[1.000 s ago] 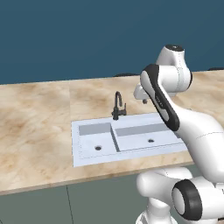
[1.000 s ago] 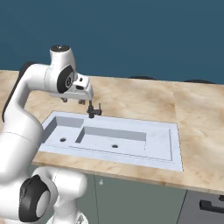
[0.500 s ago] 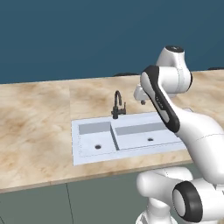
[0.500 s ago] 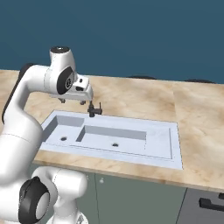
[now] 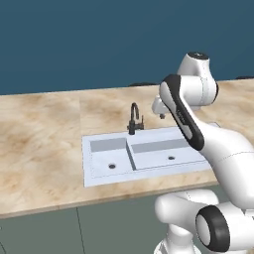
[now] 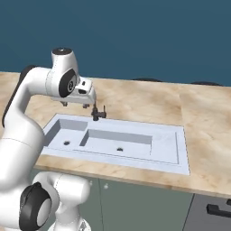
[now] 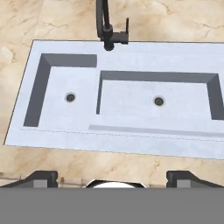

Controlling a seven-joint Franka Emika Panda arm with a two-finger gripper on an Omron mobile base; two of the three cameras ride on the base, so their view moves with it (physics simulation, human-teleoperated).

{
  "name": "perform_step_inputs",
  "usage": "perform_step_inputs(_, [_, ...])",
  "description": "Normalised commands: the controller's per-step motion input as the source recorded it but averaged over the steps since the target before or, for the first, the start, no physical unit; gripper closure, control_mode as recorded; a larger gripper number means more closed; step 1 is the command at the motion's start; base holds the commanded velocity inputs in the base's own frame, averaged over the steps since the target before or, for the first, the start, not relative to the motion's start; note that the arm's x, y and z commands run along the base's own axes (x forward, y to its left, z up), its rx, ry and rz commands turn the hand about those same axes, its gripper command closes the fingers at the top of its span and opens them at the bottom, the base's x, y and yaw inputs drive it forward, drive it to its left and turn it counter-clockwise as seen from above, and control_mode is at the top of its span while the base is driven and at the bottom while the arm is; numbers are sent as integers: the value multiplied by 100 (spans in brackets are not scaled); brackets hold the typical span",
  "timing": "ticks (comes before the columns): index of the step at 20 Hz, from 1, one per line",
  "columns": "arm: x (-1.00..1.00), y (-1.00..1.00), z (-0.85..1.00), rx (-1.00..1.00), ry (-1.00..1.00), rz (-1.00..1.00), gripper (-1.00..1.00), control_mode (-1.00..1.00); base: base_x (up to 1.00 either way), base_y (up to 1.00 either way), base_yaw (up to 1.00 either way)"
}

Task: Place the bowl with donut and the cupcake onto the tray.

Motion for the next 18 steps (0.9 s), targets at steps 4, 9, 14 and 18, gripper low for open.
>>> perform_step_inputs(4, [0,0,0,0,0,0,-100,100,-3,49,0])
perform_step_inputs(9, [0,0,0,0,0,0,-100,100,0,60,0])
perform_step_inputs(14, [0,0,0,0,0,0,-100,100,0,63,0])
perform_step_inputs(18, [0,0,0,0,0,0,-100,100,0,66,0])
